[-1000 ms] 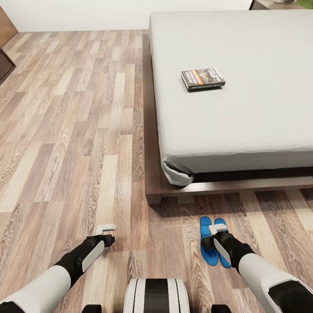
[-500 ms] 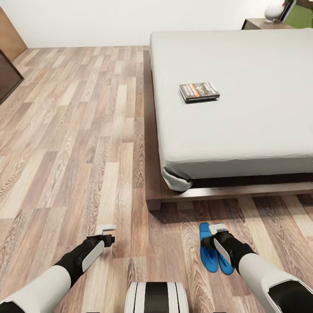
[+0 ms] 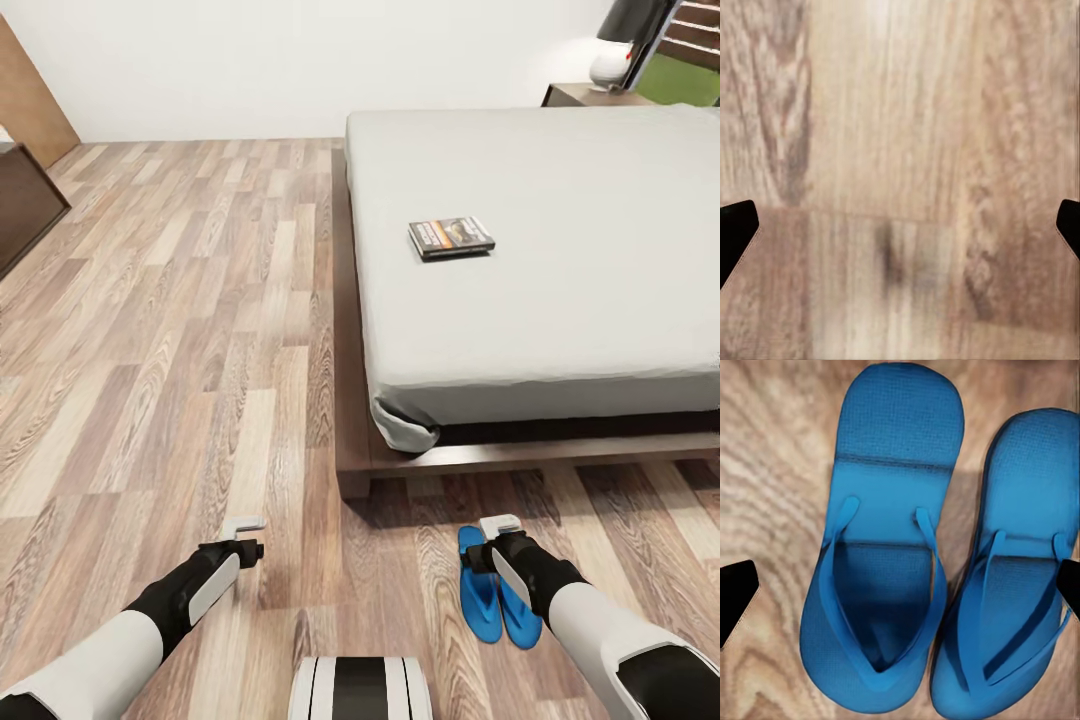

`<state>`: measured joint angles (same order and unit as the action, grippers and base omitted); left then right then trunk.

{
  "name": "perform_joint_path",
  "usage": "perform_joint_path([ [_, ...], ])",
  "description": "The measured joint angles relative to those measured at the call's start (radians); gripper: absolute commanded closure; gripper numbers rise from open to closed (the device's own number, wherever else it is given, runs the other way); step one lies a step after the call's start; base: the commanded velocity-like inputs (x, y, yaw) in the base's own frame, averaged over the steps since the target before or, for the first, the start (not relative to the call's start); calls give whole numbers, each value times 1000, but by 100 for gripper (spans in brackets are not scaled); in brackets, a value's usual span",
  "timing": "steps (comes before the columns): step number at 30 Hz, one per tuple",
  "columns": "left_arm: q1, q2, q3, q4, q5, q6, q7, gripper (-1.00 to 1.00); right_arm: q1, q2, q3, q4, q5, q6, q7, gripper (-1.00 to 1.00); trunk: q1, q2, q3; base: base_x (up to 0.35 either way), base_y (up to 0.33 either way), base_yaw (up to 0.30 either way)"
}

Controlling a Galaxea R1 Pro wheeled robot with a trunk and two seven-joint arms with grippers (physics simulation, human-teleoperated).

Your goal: In the bedroom, move the book from the bed onto either nightstand, and place the two sandals side by side next to the bed.

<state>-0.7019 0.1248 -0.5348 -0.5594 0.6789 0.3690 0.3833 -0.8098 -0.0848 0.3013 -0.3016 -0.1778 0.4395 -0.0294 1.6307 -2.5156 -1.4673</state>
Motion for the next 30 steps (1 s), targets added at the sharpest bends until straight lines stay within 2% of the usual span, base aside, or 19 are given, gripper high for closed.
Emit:
perform_joint_path([
  [30,0,1,0,-1,0,1,0,-100,0,0,0,0,0,1,2,-100,-13,7,112,0,0,0],
])
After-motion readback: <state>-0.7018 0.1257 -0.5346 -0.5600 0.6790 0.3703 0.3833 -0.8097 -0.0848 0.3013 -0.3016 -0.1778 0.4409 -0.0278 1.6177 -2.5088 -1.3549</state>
